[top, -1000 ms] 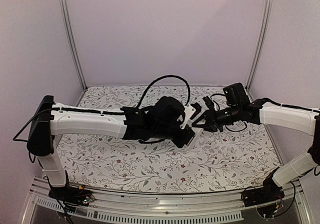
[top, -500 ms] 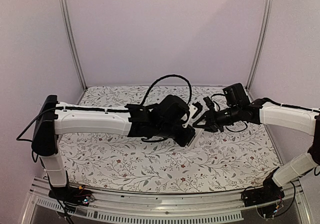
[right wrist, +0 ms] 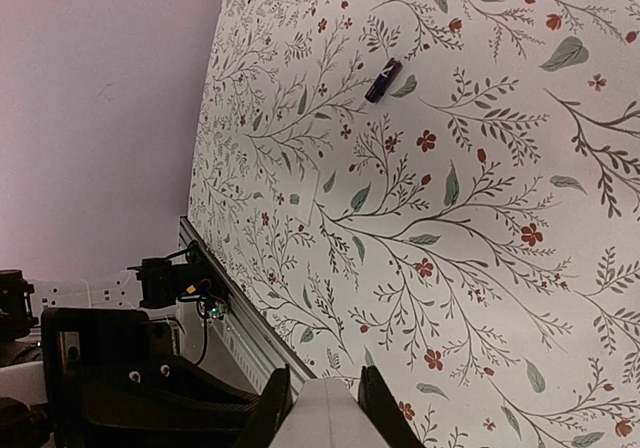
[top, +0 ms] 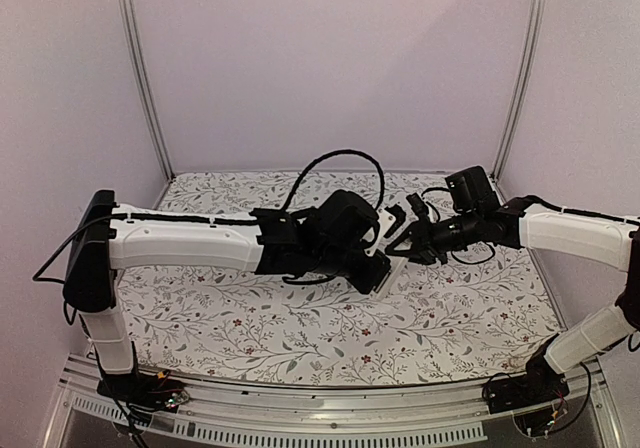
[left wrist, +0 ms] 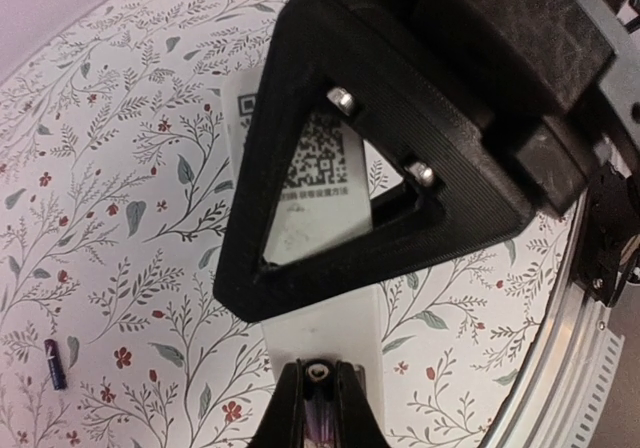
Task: Load the batteries into the remote control
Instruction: Load the battery into the battery compartment.
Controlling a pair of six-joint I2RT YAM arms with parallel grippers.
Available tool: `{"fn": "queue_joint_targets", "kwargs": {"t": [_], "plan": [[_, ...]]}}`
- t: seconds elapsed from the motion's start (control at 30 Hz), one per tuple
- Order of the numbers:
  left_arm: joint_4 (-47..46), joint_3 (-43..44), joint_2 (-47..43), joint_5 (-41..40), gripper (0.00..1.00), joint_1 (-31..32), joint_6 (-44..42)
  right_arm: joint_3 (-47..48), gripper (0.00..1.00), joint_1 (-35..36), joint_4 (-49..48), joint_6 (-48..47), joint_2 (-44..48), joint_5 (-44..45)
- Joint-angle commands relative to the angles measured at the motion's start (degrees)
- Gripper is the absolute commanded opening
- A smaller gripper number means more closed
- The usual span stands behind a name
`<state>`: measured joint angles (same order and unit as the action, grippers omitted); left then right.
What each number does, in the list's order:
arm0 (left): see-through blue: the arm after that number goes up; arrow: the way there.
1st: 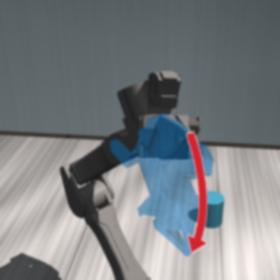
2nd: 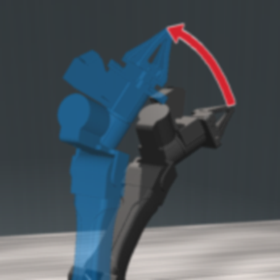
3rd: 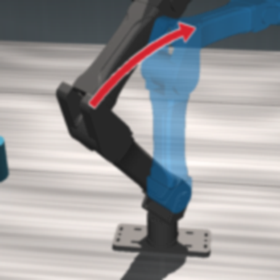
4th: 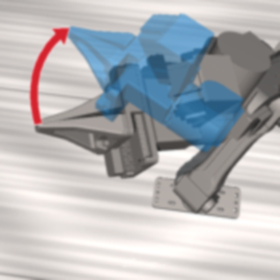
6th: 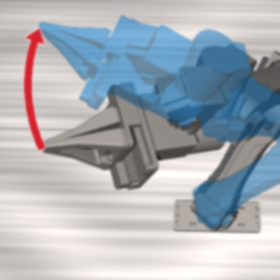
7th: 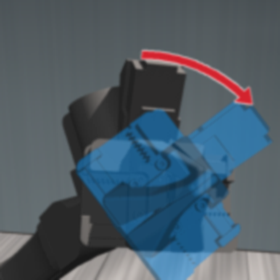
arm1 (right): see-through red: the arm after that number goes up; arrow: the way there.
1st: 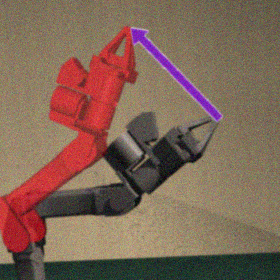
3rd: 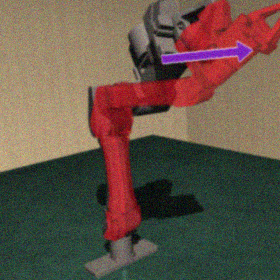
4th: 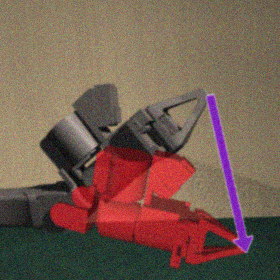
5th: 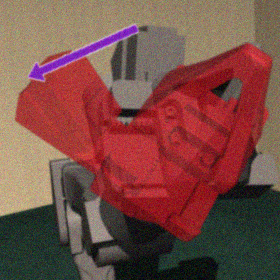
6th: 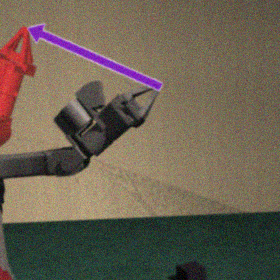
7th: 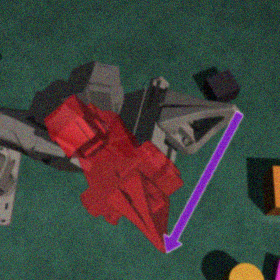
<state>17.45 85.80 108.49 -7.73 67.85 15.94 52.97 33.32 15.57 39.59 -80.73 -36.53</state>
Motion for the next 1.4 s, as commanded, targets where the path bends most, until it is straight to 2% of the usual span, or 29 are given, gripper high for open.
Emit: {"fn": "queue_joint_targets", "kwargs": {"t": [0.0,0.4,0.83,1.37], "plan": [[1.70,-1.57,0.59,0.63,0.02,-0.35,1.52,2.15,0.00,0.24,-0.43,-0.32,0.76,-1.42],[-1.35,-3.42,-1.74,0.16,0.00,-0.44,3.00,2.05,0.00,0.18,-0.35,-0.46,0.58,-1.83],[-2.47,-4.15,-4.35,-2.65,0.00,-0.44,-0.11,1.70,0.00,0.17,-0.28,-0.32,0.53,-1.74],[-3.13,-4.36,-4.58,0.52,0.00,-0.18,-0.12,1.87,0.00,0.29,-0.13,-0.34,0.66,-1.69]]}}
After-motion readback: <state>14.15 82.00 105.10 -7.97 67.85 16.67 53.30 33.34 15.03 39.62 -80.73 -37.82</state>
